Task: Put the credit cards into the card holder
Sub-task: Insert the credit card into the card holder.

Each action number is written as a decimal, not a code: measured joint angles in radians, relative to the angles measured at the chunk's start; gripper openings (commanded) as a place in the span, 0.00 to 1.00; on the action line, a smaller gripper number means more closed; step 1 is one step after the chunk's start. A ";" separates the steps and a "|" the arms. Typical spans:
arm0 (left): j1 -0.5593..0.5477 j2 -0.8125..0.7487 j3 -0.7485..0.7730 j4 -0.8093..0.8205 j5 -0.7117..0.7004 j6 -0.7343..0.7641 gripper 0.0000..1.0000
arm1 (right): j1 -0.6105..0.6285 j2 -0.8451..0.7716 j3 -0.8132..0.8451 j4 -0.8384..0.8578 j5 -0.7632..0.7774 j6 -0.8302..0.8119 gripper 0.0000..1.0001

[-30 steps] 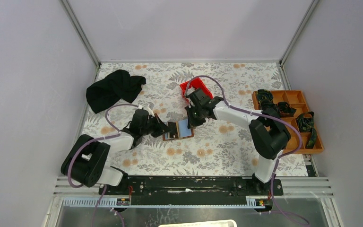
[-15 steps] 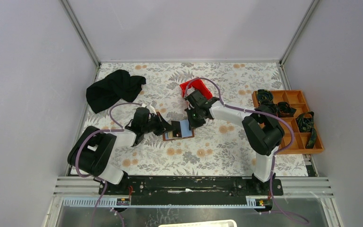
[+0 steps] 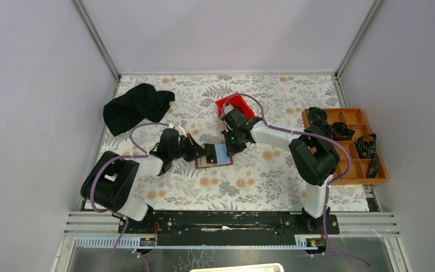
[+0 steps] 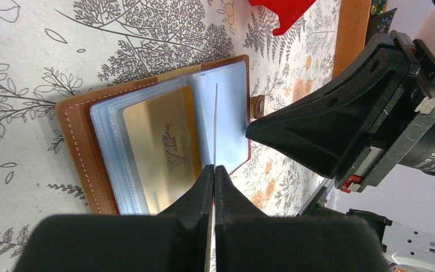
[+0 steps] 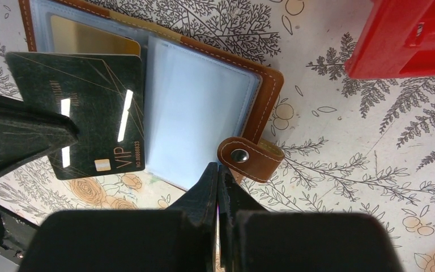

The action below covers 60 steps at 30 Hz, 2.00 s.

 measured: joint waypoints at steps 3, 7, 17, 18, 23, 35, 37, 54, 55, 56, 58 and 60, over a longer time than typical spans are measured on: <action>0.000 -0.011 -0.002 -0.006 -0.016 0.004 0.00 | 0.000 0.006 0.000 0.000 0.002 -0.001 0.00; 0.000 -0.019 -0.002 -0.009 -0.036 0.011 0.00 | 0.000 0.012 0.000 0.000 0.009 -0.002 0.00; 0.000 -0.010 -0.006 -0.016 -0.044 0.014 0.00 | 0.000 0.012 0.000 0.000 0.015 -0.003 0.00; 0.000 -0.006 -0.007 -0.016 -0.043 0.014 0.00 | 0.000 0.012 0.000 0.000 0.015 -0.003 0.00; 0.000 0.012 -0.008 -0.013 -0.043 0.006 0.00 | 0.000 0.012 0.000 0.000 0.016 -0.003 0.00; -0.031 0.043 -0.008 0.010 -0.045 -0.031 0.00 | 0.000 0.012 0.006 -0.002 0.016 -0.003 0.00; -0.036 0.051 -0.008 0.018 -0.047 -0.036 0.00 | 0.000 0.013 0.006 -0.002 0.016 -0.003 0.00; -0.057 0.048 -0.008 0.016 -0.132 -0.058 0.00 | 0.000 0.013 0.006 -0.009 0.016 -0.014 0.00; -0.057 0.048 -0.008 0.016 -0.136 -0.058 0.00 | 0.000 0.013 0.006 -0.010 0.016 -0.014 0.00; -0.057 0.048 -0.008 0.016 -0.140 -0.058 0.00 | 0.000 0.013 0.006 -0.010 0.016 -0.014 0.00; -0.057 0.048 -0.007 0.014 -0.144 -0.059 0.00 | 0.000 0.013 0.005 -0.010 0.016 -0.015 0.00; -0.057 0.048 -0.006 0.014 -0.145 -0.061 0.00 | 0.000 0.013 0.005 -0.010 0.016 -0.015 0.00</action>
